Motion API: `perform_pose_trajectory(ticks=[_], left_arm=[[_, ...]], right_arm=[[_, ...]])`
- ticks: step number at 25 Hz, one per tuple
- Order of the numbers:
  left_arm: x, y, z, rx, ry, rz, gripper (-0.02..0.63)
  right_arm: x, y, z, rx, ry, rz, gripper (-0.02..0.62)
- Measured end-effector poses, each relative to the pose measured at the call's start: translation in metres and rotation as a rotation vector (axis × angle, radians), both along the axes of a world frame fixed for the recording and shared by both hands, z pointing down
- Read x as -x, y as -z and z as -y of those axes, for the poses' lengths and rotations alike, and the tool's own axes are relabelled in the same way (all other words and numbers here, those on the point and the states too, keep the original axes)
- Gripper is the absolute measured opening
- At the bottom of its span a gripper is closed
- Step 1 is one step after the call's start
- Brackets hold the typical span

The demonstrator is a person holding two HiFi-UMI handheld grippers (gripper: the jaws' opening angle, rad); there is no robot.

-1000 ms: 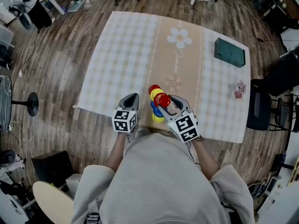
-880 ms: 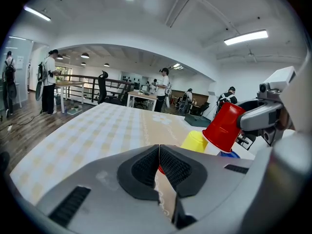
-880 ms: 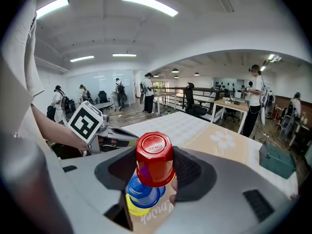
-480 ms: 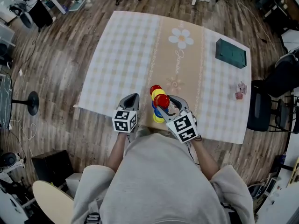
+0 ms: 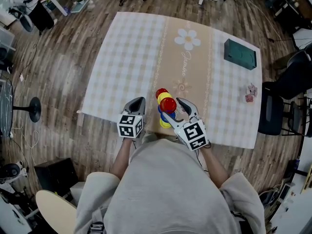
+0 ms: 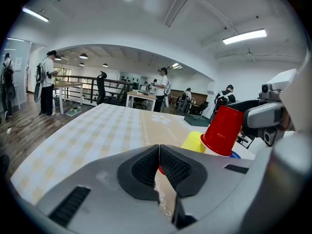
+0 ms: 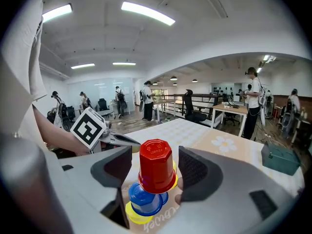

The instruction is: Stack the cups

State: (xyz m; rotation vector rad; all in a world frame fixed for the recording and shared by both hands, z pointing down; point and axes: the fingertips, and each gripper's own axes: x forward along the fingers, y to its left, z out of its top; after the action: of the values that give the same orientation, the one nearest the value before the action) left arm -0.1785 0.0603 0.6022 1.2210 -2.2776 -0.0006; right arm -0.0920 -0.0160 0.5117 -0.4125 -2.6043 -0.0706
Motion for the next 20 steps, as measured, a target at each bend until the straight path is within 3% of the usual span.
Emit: perform_pose_trajectory(ticks=[8,20], left_arm=[[0.001,0.001,0.008,0.007,-0.032,0.007,0.014],[0.003,0.007,0.018,0.011,-0.067,0.021,0.014]], right_arm=[[-0.027,0.003,0.026,0.018,-0.075,0.042,0.233],[-0.043,-0.028,0.100,-0.001,-0.320,0.031,0.117]])
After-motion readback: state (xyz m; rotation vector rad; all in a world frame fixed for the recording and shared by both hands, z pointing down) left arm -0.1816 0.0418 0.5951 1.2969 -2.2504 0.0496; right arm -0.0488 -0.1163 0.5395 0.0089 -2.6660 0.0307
